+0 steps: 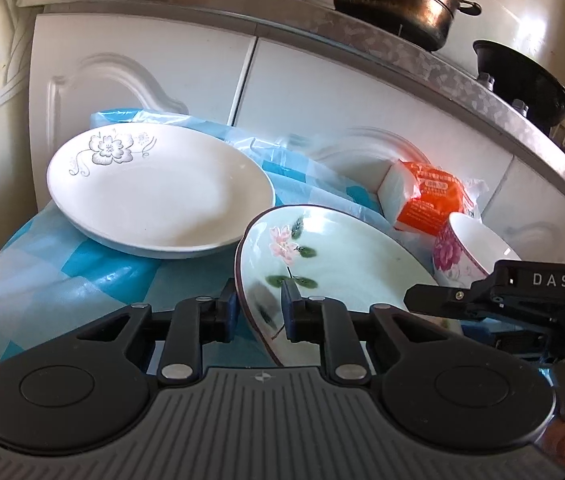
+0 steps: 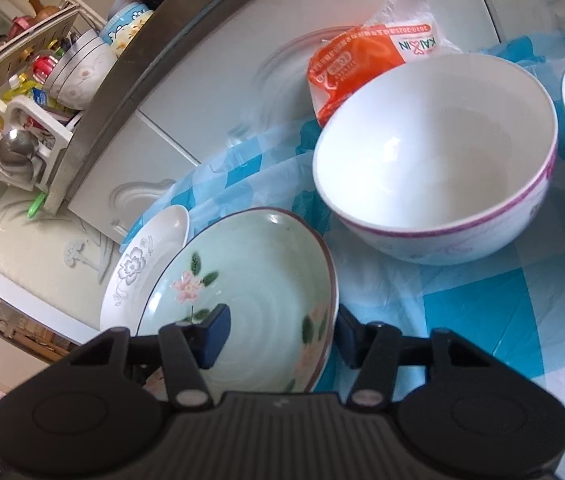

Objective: Organize plates and bowls
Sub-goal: 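Carry the green plate with the left gripper and lower it onto the white plate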

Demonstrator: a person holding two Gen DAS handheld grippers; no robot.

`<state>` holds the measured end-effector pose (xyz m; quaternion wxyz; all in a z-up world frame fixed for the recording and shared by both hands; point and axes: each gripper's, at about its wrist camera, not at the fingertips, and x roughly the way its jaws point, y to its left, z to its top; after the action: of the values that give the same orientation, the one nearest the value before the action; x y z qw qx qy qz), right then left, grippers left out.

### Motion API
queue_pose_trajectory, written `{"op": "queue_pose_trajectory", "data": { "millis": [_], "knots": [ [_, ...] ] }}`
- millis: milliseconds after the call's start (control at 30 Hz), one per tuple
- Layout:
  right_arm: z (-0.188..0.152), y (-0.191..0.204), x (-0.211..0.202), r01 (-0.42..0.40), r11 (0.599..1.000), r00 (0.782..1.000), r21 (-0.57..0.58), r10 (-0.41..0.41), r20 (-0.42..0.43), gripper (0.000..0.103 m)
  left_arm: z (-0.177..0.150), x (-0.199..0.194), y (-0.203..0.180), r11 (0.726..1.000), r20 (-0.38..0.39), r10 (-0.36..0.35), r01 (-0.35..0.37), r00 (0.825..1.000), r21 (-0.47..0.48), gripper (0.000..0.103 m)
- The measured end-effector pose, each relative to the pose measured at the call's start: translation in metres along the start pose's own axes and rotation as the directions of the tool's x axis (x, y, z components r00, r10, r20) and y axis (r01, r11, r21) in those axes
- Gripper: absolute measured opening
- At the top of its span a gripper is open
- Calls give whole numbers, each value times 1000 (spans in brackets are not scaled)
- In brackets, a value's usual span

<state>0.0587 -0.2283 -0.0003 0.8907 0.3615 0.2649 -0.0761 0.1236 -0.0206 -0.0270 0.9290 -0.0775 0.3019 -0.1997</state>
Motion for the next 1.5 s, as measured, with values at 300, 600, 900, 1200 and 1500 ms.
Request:
{"op": "queue_pose_trajectory", "data": {
  "millis": [300,600,900,1200,1500],
  "knots": [
    [-18,16,-27,31,995,998,-91,-25,57,56,-4,-39,-8,1000,59,-8,8,998,4,19],
    [-41,19,-75,-16,994,994,-107,27,110,56,-16,-94,-22,999,91,-38,39,995,-6,19],
    [-92,17,-150,16,987,977,-162,20,214,56,-47,-157,-55,993,107,-112,107,988,48,19],
    [-150,0,-211,114,975,955,-192,-54,292,56,-94,-193,-86,979,33,-166,160,986,128,21],
    [-188,-19,-232,217,952,934,-214,-140,328,56,-128,-201,-101,970,-44,-162,167,986,177,22]
  ]
}}
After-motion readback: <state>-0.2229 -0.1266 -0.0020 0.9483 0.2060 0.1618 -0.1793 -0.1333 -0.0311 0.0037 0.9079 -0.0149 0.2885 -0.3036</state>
